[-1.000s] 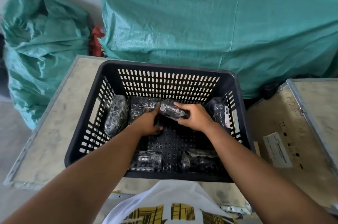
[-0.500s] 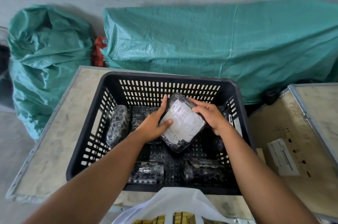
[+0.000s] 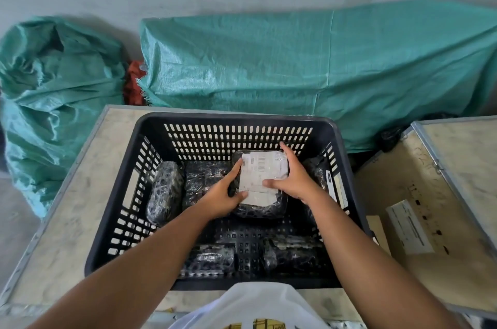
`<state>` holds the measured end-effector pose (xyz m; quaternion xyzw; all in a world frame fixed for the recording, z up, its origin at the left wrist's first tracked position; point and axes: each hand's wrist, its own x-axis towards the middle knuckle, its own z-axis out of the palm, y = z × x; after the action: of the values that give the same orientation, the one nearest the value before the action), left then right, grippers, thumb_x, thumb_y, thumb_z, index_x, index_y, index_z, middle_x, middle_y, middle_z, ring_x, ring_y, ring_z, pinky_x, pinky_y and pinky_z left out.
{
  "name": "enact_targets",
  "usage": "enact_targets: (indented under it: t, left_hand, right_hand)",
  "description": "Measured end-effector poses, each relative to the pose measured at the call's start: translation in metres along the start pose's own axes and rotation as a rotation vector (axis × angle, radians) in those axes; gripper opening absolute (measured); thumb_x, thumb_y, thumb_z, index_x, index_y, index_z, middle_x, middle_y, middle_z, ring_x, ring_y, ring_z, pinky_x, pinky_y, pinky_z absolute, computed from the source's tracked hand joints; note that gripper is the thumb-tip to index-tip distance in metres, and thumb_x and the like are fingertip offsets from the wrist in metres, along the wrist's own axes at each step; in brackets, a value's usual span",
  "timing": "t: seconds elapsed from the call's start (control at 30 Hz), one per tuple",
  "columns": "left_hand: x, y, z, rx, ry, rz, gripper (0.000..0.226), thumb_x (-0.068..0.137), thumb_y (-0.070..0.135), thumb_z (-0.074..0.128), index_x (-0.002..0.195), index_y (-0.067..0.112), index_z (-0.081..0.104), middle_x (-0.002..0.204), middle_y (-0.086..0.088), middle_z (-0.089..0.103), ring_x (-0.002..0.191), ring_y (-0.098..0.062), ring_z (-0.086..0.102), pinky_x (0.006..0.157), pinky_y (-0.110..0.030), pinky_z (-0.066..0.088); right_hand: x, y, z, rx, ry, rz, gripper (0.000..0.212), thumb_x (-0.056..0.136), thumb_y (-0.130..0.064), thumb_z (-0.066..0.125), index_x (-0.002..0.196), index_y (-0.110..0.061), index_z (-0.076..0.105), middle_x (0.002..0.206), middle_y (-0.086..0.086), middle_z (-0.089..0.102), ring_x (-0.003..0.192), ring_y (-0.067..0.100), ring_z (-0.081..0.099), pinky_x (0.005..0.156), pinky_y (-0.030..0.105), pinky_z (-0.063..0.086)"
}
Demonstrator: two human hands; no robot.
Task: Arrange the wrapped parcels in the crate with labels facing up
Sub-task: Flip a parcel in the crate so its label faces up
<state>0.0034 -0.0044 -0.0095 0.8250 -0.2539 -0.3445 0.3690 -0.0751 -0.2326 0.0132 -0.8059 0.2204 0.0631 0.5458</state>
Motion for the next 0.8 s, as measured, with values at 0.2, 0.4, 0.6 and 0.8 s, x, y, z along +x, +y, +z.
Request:
enact_targets:
  t: [0.2,0.4,0.6,0.8]
  left_hand:
    - [0.001,-0.009,0.014,0.330,-0.149,-0.002,0.116,0.094,0.032,0.070,0.151,0.051,-0.029,0.147,-0.016,0.055,0.111,-0.026,0.065,0.102,-0.043,0.051]
    - [0.010,-0.007,0.033,0.551,-0.107,-0.051,0.110,0.094,0.035,0.070,0.161,0.029,-0.017,0.153,-0.023,0.039,0.130,-0.036,0.052,0.111,-0.048,0.044]
    - [0.019,-0.020,0.037,0.831,-0.107,-0.089,0.074,0.100,0.040,0.056,0.162,0.031,0.017,0.170,-0.015,-0.006,0.152,-0.043,0.007,0.118,-0.063,0.026]
    - [0.019,-0.023,0.031,0.861,-0.138,-0.057,0.074,0.101,0.045,0.052,0.163,0.031,0.012,0.173,0.004,-0.007,0.149,-0.035,0.012,0.116,-0.062,0.026]
  right_hand:
    - [0.009,0.008,0.009,-0.299,-0.028,0.106,0.118,0.075,-0.011,0.091,0.162,-0.043,0.016,0.148,0.014,0.036,0.129,0.033,0.053,0.071,0.015,0.048]
    - [0.012,0.005,0.023,-0.551,-0.096,0.195,0.115,0.086,-0.008,0.080,0.161,-0.045,0.001,0.168,0.021,-0.004,0.140,0.037,0.045,0.111,0.040,0.045]
    - [0.000,0.017,0.044,-0.848,-0.173,0.223,0.084,0.099,0.003,0.053,0.165,-0.029,0.012,0.165,0.015,-0.029,0.155,0.048,0.000,0.124,0.052,0.025]
    - [-0.002,0.007,0.042,-0.892,-0.211,0.215,0.081,0.096,-0.007,0.064,0.163,-0.028,0.023,0.171,0.014,-0.014,0.155,0.046,0.004,0.125,0.052,0.019]
